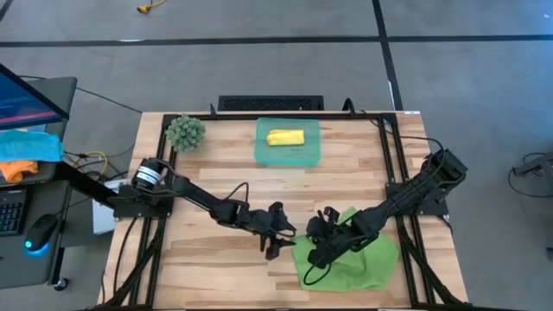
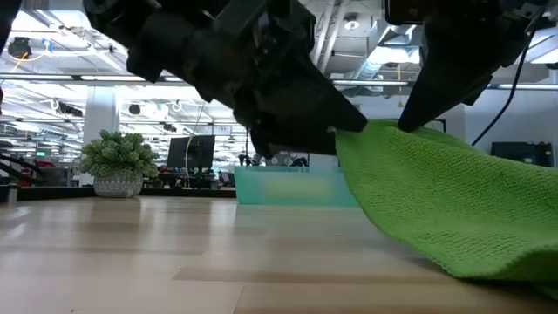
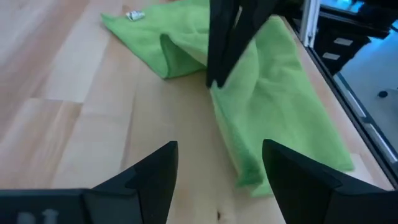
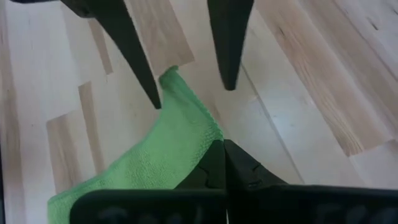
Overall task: Roll microfiber towels into tight, uniform cylinder then place into a basket
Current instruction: Fold the green microfiber cloth
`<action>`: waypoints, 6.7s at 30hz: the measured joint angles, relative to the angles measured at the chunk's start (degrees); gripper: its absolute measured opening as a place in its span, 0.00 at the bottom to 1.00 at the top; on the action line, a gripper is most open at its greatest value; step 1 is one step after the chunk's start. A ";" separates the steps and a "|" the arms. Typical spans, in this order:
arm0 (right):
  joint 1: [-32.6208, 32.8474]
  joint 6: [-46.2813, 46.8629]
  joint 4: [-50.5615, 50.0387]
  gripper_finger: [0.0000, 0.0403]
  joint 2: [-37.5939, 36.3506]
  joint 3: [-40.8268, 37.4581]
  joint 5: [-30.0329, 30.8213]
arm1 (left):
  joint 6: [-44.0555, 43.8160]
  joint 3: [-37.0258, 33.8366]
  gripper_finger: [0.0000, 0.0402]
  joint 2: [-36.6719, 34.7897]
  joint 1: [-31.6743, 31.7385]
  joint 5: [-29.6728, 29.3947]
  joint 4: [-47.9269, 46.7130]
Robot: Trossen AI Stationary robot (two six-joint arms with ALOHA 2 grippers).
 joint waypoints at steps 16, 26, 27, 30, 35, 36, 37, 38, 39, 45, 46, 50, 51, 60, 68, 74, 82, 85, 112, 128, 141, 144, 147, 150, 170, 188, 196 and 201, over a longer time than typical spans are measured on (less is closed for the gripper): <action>-0.37 -0.07 1.05 0.02 0.00 0.00 -0.02 | 0.40 0.08 0.08 -0.06 -0.07 2.56 0.34; -0.92 -0.90 4.52 0.09 0.00 0.00 -0.08 | -2.98 0.10 0.00 -3.13 -0.35 3.61 -10.98; -0.92 -0.99 4.60 0.10 0.00 0.00 -0.09 | -3.02 0.10 0.00 -3.58 -0.55 3.55 -12.20; -1.10 -1.13 4.68 0.11 0.00 0.00 -0.23 | -3.75 0.05 0.00 -5.43 -1.07 3.19 -16.18; -2.12 -1.07 4.11 0.15 0.00 0.00 -0.22 | -7.16 0.08 0.00 -8.13 -1.55 2.89 -25.01; -2.37 -1.05 3.69 0.16 0.00 0.00 -0.22 | -7.60 0.08 0.00 -8.50 -1.57 2.51 -26.76; -2.75 -1.07 3.02 0.18 0.00 0.00 -0.21 | -7.93 0.08 0.00 -8.92 -1.57 1.97 -28.59; -3.12 -1.10 2.46 0.19 0.00 0.00 -0.22 | -8.22 0.08 0.00 -9.43 -1.59 1.18 -30.86; -3.57 -1.11 1.66 0.21 0.00 0.00 -0.22 | -8.69 0.08 0.00 -9.80 -1.60 0.19 -33.03; -6.33 -1.10 -7.60 0.30 0.00 0.00 -0.22 | -11.05 0.05 0.00 -12.30 -1.68 -8.10 -44.71; -6.58 -1.04 -9.12 0.31 0.00 -0.02 -0.22 | -11.47 0.05 0.00 -12.86 -1.87 -9.78 -46.52; -7.15 -0.59 -13.35 0.32 0.00 -0.48 -0.24 | -12.27 0.06 0.00 -15.25 -2.61 -14.74 -51.52; -7.13 -0.57 -14.52 0.32 0.00 -0.48 -0.22 | -12.68 0.05 0.00 -15.87 -2.71 -15.78 -52.48; -6.70 6.94 -32.36 0.28 0.00 -0.48 2.77 | -16.80 0.05 0.00 -21.99 -3.67 -24.21 -59.76; -5.35 13.32 -39.50 0.24 -1.91 -2.50 2.80 | -17.61 0.05 0.00 -23.09 -3.76 -27.89 -60.73; -2.40 23.52 -37.85 0.20 -9.63 -9.47 2.82 | -18.03 0.05 0.00 -22.95 -3.82 -29.50 -60.53; -0.22 35.57 -23.89 0.18 -18.57 -18.52 7.27 | -16.93 0.05 0.00 -22.92 -3.82 -30.10 -57.63; -0.74 38.00 -18.33 0.18 -18.74 -20.80 8.51 | -16.80 0.05 0.00 -22.90 -3.82 -31.10 -57.50; -13.88 28.77 -12.35 0.49 -7.80 -21.39 0.30 | -16.69 0.05 0.00 -22.86 -3.82 -30.49 -57.02; -14.73 21.26 -7.51 0.14 -3.85 -19.88 -2.37 | -15.93 0.05 0.00 -22.84 -3.85 -31.10 -57.32; -8.80 18.03 -10.87 0.02 -3.52 -13.76 0.54 | -15.32 0.05 0.00 -23.32 -4.60 -35.58 -57.76; -5.58 18.28 -14.19 0.02 -3.56 -9.88 3.79 | -15.34 0.05 0.00 -24.98 -5.32 -35.67 -58.15; -2.24 18.89 -19.78 0.01 -3.58 -4.85 7.86 | -15.34 0.05 0.00 -27.21 -6.19 -35.75 -58.28; 0.16 18.96 -24.66 0.02 -3.62 0.60 11.69 | -14.90 0.05 0.00 -29.95 -7.28 -36.19 -58.34; 6.02 16.51 -45.89 0.01 -3.76 21.96 27.02 | -8.68 0.05 0.00 -51.79 -11.31 -37.37 -59.22; 10.83 13.56 -54.27 0.01 -3.82 34.77 34.32 | -20.41 0.08 0.00 -64.41 -11.45 -19.05 -54.37; 14.21 16.41 -53.77 0.01 -3.82 36.22 31.37 | -39.80 0.08 0.00 -61.05 -14.05 -12.79 -56.55; 17.56 20.87 -52.86 0.01 -3.80 36.22 29.89 | -47.47 0.08 0.00 -56.83 -18.05 -11.26 -56.84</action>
